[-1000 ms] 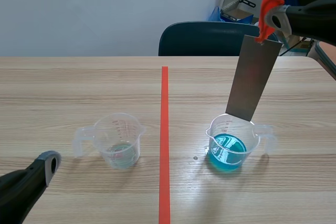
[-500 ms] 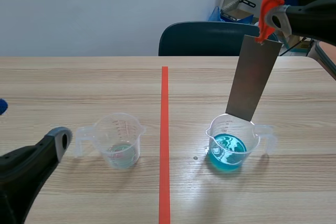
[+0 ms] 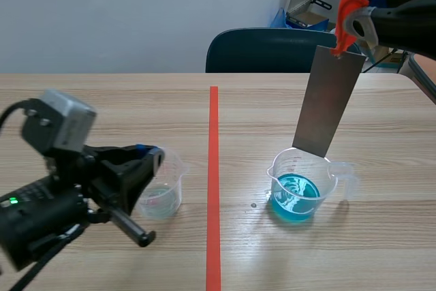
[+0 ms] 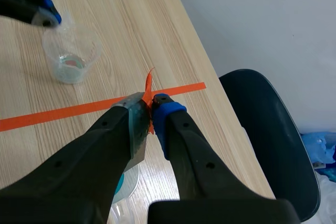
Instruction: Do the redox reaction experiment
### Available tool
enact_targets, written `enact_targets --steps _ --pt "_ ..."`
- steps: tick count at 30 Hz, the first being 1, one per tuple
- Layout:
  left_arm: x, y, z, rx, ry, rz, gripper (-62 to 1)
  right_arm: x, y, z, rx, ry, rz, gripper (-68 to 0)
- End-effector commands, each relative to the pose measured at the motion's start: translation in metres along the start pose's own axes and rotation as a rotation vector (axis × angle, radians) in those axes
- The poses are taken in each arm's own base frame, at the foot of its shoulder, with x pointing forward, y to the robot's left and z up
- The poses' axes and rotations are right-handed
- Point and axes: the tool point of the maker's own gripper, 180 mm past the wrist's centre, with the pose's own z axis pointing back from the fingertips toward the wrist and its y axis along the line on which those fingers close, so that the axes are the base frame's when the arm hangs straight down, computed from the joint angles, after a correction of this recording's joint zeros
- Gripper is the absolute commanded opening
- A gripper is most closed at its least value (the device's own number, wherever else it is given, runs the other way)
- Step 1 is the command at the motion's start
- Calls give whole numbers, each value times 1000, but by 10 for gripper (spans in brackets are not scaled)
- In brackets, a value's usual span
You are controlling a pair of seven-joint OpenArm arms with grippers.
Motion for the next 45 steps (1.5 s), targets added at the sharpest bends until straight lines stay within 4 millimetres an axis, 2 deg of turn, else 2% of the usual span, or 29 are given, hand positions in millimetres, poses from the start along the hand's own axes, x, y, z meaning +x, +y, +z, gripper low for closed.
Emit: enact_targets --steps 1,9,16,23,28,45 --pt "16 -2 -12 -16 -61 -6 -580 10 -4 1 -2 -33 18 -667" --pt "9 -22 -75 -100 -81 4 -581 10 -4 1 -2 -34 18 -667" --pt "5 -49 -107 -167 -85 -7 -581 10 -4 1 -2 -34 17 -667" --pt "-3 -75 -120 -233 -70 -23 -581 10 -4 1 -5 -37 15 -667" --pt "-5 -83 -126 -249 -68 -17 -581 10 -4 1 -5 -37 15 -667" --pt "-4 -81 -125 -241 -72 -18 -581 10 -4 1 -5 -37 15 -667"
